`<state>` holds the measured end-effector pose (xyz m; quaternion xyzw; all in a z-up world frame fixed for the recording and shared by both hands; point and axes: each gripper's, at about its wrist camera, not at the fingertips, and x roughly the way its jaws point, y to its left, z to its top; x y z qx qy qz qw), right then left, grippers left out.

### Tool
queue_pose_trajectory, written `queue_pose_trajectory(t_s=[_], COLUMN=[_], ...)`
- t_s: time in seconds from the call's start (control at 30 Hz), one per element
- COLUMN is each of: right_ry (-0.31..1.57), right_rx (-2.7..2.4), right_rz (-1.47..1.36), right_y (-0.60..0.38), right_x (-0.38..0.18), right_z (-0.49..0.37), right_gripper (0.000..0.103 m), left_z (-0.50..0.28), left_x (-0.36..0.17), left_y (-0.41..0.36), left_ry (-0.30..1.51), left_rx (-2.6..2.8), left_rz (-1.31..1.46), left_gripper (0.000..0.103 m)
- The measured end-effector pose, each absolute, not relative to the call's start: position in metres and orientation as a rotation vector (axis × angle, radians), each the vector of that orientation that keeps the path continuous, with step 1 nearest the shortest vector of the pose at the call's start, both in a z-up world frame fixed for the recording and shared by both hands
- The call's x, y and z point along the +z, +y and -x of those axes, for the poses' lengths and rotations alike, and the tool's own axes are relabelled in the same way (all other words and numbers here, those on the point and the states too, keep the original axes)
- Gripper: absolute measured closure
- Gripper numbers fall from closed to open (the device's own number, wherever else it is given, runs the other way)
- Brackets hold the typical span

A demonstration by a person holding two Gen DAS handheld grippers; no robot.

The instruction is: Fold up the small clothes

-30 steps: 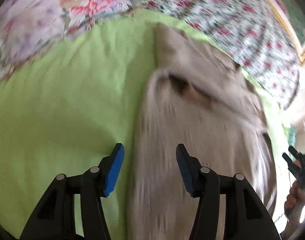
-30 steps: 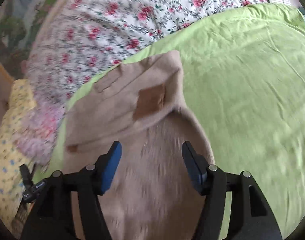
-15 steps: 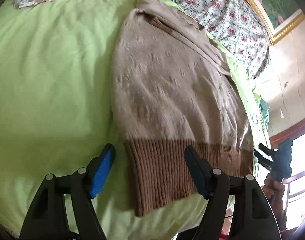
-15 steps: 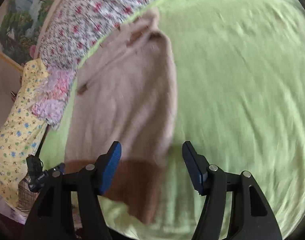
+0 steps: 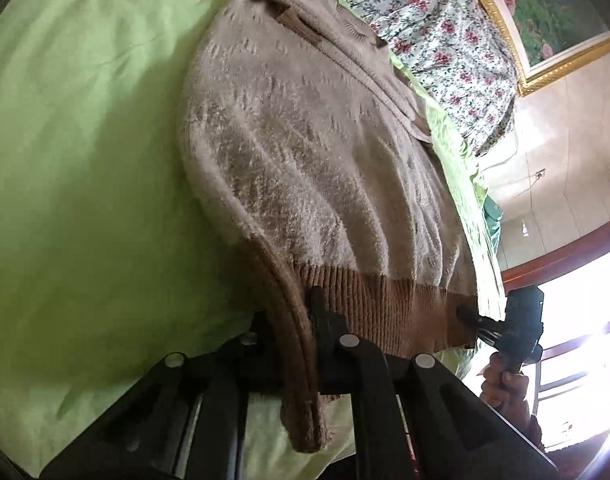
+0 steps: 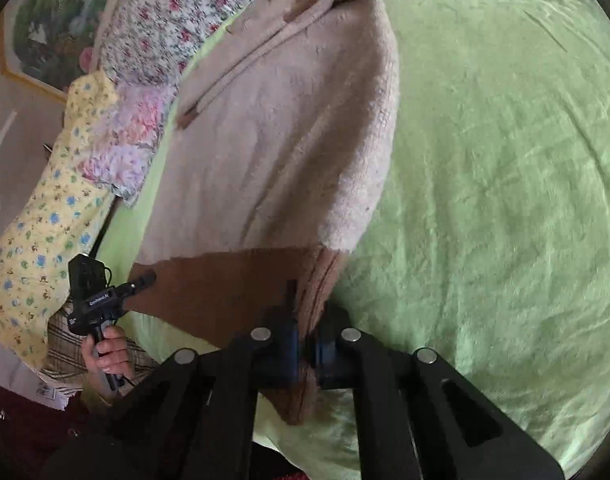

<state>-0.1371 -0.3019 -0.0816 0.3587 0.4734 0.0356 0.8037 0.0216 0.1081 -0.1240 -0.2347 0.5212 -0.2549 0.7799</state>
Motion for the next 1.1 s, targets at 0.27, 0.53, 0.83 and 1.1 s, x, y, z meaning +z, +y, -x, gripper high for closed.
queue_pose_trajectory(t_s=[0.27, 0.53, 0.83, 1.1], right_ry=[0.667, 0.528, 0.541, 0.756], right_rx=[0.199, 0.136, -0.014, -0.121], right_rz=[-0.862, -0.835, -0.884, -0.886], right_y=[-0.336, -0.403, -0.486, -0.511], right_x=[-0.006, 0.043, -0.004, -0.071], right_z=[0.106, -0.016, -0.179, -0.243], right_gripper=[0.097, 0.097, 0.097, 0.093], left_z=[-0.065, -0.206, -0.373, -0.453], left_x=[-0.052, 0.021, 0.005, -0.074], left_y=[0.098, 0.067, 0.043, 0.051], left_ry=[0.948, 0.760, 0.776, 0.906], left_rx=[-0.615, -0.610, -0.454, -0.322], left_rz=[0.478, 0.468, 0.455, 0.428], left_gripper=[0.098, 0.098, 0.098, 0.092])
